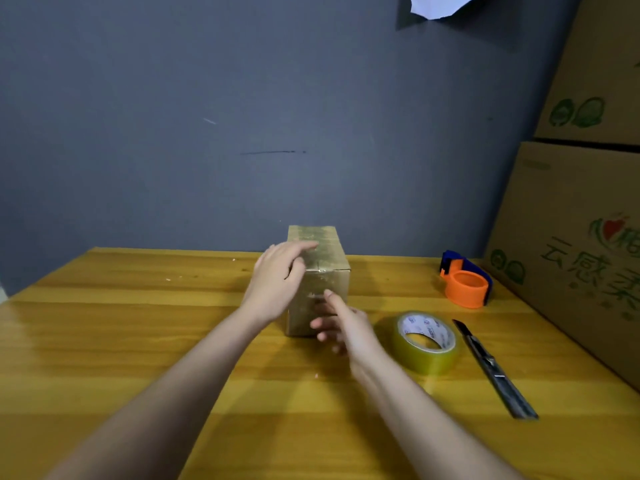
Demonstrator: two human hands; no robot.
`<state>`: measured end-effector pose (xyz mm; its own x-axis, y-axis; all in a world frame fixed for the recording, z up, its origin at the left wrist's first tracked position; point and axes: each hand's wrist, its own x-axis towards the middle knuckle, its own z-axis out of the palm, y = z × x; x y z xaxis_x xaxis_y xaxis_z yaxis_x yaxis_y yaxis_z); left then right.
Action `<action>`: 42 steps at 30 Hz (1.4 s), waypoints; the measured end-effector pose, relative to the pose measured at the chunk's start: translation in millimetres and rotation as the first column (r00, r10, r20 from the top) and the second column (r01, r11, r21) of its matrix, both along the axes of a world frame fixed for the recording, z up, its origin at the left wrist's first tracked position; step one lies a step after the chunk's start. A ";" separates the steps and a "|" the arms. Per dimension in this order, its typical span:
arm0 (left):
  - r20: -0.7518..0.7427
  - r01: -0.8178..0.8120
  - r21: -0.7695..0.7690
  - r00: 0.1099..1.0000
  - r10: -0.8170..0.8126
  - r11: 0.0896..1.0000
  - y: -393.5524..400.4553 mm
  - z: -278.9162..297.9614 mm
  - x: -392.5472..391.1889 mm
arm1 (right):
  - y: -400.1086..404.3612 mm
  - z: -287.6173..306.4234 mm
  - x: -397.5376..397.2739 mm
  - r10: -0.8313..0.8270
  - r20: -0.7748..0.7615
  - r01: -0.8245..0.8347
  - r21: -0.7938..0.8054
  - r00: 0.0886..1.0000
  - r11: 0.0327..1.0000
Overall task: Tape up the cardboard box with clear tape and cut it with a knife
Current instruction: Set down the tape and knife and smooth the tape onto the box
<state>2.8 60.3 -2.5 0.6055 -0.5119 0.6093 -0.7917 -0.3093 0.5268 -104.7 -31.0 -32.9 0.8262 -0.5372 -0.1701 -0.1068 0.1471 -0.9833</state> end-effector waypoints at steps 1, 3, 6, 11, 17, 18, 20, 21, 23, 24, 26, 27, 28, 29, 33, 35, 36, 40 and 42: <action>-0.016 0.028 0.015 0.999 -0.028 0.999 -1.7 -2.7 3.4 | 1.9 -0.3 2.2 -0.026 0.014 0.026 0.039 1.000 0.999; -0.059 0.077 -0.011 0.995 -0.078 0.997 -3.2 -9.6 8.2 | 5.4 -0.2 6.3 -0.080 0.037 0.077 0.089 0.996 0.993; -0.119 0.085 -0.084 0.988 -0.094 0.993 -3.1 -14.5 13.1 | 9.9 0.1 13.2 -0.146 0.071 0.138 0.102 0.987 0.985; -0.144 0.112 -0.113 0.981 -0.128 0.987 -3.6 -16.4 15.6 | 12.3 -2.9 19.3 -0.189 0.134 0.180 0.072 0.973 0.981; -0.167 0.132 -0.140 0.974 -0.155 0.981 -6.4 -23.3 23.5 | 19.6 -12.4 13.2 -0.199 0.290 0.234 -0.089 0.936 0.968; -0.170 0.142 -0.147 0.971 -0.166 0.979 -6.7 -23.7 23.7 | 21.2 -13.3 11.6 -0.205 0.317 0.248 -0.103 0.926 0.963; -0.177 0.159 -0.154 0.967 -0.185 0.975 -6.7 -23.7 24.4 | 23.3 -14.7 10.6 -0.217 0.361 0.275 -0.117 0.907 0.954; -0.188 0.164 -0.157 0.963 -0.193 0.974 -6.8 -23.8 25.5 | 24.0 -15.6 10.4 -0.224 0.377 0.287 -0.119 0.899 0.951; -0.201 0.176 -0.153 0.958 -0.205 0.972 -6.4 -23.6 28.4 | 24.0 -17.2 11.6 -0.230 0.392 0.297 -0.119 0.891 0.947; -0.201 0.182 -0.139 0.957 -0.207 0.974 -6.3 -23.6 30.2 | 23.6 -18.0 11.9 -0.230 0.396 0.294 -0.110 0.889 0.949; -0.196 0.194 -0.105 0.958 -0.211 0.975 -5.1 -23.7 34.0 | 23.5 -19.2 12.4 -0.230 0.405 0.285 -0.081 0.885 0.955; -0.190 0.202 -0.091 0.958 -0.216 0.975 -4.7 -23.9 35.6 | 23.3 -19.1 12.5 -0.231 0.411 0.283 -0.069 0.882 0.957; -0.183 0.210 -0.080 0.958 -0.222 0.974 -3.9 -24.1 36.8 | 23.2 -18.3 13.0 -0.231 0.421 0.281 -0.059 0.877 0.958; -0.177 0.217 -0.073 0.958 -0.227 0.973 -3.4 -24.3 37.5 | 23.1 -17.2 13.5 -0.229 0.431 0.277 -0.051 0.872 0.959; -0.184 0.228 -0.069 0.954 -0.237 0.971 -1.8 -24.1 37.8 | 24.3 -17.1 18.3 -0.244 0.415 0.280 -0.027 0.876 0.960; -0.173 0.236 -0.068 0.954 -0.245 0.969 -1.2 -24.9 39.1 | 24.7 -21.0 21.1 -0.250 0.401 0.278 -0.013 0.881 0.960; -0.164 0.239 -0.065 0.955 -0.246 0.969 -1.0 -25.6 40.4 | 24.5 -23.2 22.3 -0.251 0.398 0.279 -0.013 0.882 0.960; -0.142 0.226 -0.063 0.962 -0.232 0.972 -2.2 -27.2 41.0 | 20.1 -31.0 28.1 -0.269 0.405 0.312 -0.044 0.874 0.949; -0.122 0.218 -0.074 0.966 -0.226 0.973 -2.5 -27.1 38.9 | 18.5 -34.6 32.0 -0.281 0.410 0.331 -0.054 0.867 0.942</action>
